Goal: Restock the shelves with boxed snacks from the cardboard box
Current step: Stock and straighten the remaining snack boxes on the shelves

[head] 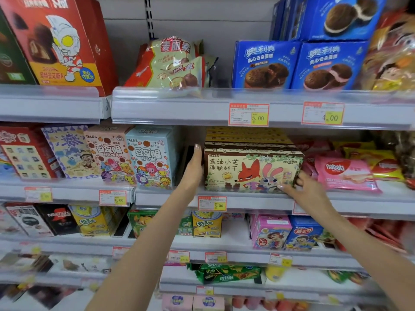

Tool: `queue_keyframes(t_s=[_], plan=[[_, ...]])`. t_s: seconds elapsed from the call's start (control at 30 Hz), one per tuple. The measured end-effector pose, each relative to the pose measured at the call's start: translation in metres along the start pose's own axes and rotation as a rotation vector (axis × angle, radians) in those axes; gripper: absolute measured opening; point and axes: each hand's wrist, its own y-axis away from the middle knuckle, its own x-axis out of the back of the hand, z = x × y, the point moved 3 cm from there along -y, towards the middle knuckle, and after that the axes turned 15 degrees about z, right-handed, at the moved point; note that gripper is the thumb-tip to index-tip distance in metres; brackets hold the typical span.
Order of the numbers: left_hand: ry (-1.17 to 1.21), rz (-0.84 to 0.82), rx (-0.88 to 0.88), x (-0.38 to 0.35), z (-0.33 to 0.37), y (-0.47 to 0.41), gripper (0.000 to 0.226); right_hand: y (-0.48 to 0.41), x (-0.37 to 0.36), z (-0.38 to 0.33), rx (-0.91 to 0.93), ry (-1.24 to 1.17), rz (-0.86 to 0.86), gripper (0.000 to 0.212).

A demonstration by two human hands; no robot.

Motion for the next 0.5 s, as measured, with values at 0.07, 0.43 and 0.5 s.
queue_keyframes(t_s=[0.07,0.43,0.5], plan=[[-0.169,-0.021,-0.2,0.008,0.0,0.011,0.073,0.001,0.002,-0.006,-0.002,0.011,-0.007,0.037],[-0.976,0.122,-0.489,0.005,-0.006,0.035,0.044,0.002,0.008,-0.012,0.029,0.305,-0.011,0.032],[-1.004,0.134,-0.494,0.004,-0.002,0.039,0.036,0.001,0.009,-0.01,0.021,0.307,-0.036,0.034]])
